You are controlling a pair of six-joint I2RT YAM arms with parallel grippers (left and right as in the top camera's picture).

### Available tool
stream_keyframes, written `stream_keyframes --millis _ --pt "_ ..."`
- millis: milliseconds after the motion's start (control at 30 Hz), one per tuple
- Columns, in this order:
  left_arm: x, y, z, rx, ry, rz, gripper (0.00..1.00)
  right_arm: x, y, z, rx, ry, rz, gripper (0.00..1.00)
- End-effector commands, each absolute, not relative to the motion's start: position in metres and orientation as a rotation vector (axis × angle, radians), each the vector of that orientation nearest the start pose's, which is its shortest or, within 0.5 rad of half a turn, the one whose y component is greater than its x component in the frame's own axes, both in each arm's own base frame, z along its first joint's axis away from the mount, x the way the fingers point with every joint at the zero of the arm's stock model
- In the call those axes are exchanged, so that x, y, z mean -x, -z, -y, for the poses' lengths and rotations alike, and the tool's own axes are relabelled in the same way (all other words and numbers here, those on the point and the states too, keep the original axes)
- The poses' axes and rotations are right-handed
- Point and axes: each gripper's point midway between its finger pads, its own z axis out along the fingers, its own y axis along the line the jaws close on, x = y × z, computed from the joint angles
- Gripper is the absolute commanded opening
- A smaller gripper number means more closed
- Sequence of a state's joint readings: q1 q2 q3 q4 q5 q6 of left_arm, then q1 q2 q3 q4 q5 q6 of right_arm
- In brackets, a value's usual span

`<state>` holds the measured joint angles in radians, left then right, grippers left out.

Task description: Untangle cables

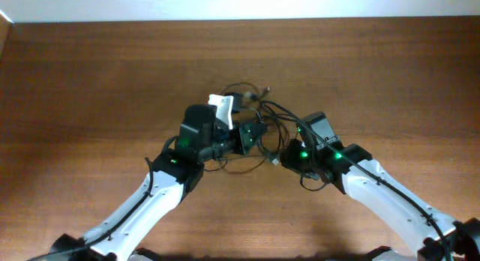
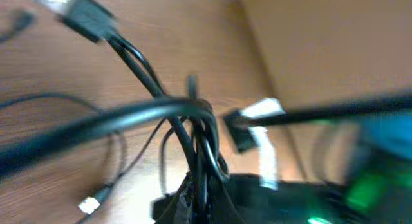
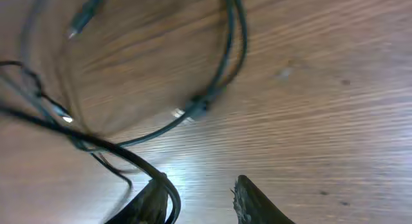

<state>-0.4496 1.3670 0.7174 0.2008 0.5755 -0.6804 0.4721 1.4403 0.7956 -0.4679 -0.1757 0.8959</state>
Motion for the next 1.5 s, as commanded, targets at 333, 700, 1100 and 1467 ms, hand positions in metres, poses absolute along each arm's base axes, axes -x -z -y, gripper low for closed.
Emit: stream_keyframes --millis 333,700,1100,1467 --pt "-0.33 -0.134 0.128 0.246 0.703 -2.376 0.0 -0.252 -0.031 -0.063 -0.857 -0.047 -2.842 0.28" --pt "-0.331 -0.125 0.056 0.516 0.743 -2.387 0.0 -0.247 -0.03 -0.048 -0.863 -0.086 -2.897 0.58" --pt "-0.318 -0.153 0.086 0.264 1.042 -2.334 0.16 -0.28 -0.061 -0.138 -0.228 -0.805 -2.826 0.8" --pt "-0.314 -0.122 0.133 0.414 0.669 -2.444 0.92 -0.258 -0.043 -0.131 -0.188 -0.52 -2.936 0.97"
